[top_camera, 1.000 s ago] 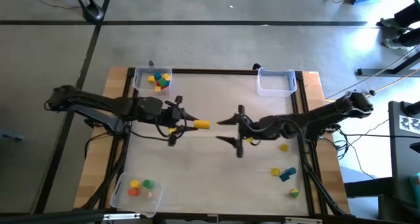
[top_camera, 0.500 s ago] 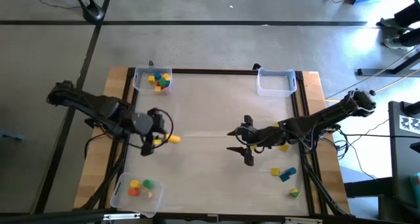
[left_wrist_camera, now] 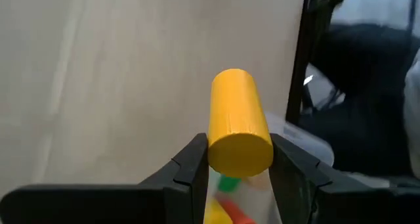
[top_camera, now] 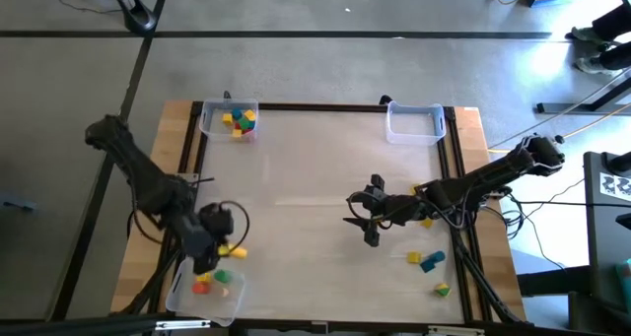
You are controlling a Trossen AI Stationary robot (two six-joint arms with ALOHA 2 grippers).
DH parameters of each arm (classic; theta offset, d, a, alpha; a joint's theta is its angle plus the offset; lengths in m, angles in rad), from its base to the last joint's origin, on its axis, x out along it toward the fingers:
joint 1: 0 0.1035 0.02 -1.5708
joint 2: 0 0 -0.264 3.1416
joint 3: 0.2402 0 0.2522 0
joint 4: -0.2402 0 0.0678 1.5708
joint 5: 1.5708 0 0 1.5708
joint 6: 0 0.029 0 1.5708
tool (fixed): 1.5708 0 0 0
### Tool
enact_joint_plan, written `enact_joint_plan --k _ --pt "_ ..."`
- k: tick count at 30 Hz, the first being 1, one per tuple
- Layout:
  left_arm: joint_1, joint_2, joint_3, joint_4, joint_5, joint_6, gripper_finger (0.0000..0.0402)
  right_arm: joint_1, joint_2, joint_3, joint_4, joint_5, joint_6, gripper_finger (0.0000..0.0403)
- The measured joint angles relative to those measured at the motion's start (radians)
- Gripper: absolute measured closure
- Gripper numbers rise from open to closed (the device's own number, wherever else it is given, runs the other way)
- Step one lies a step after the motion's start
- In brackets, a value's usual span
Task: Sort blocks by size
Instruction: Put the right yellow cylinder block into the bottom transparent bin
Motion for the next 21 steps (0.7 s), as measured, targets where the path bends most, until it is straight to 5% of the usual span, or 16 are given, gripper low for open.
enact_joint_plan --k 8,21 --pt "-0.126 0.179 0.0 0.072 0.069 -0.195 0.0287 0.0 0.0 -0.002 0.003 -0.001 0.011 0.0146" --pt "-0.143 0.343 0.0 0.137 0.135 -0.196 0.0286 0.0 0.0 -0.002 0.002 -0.002 0.011 0.0146"
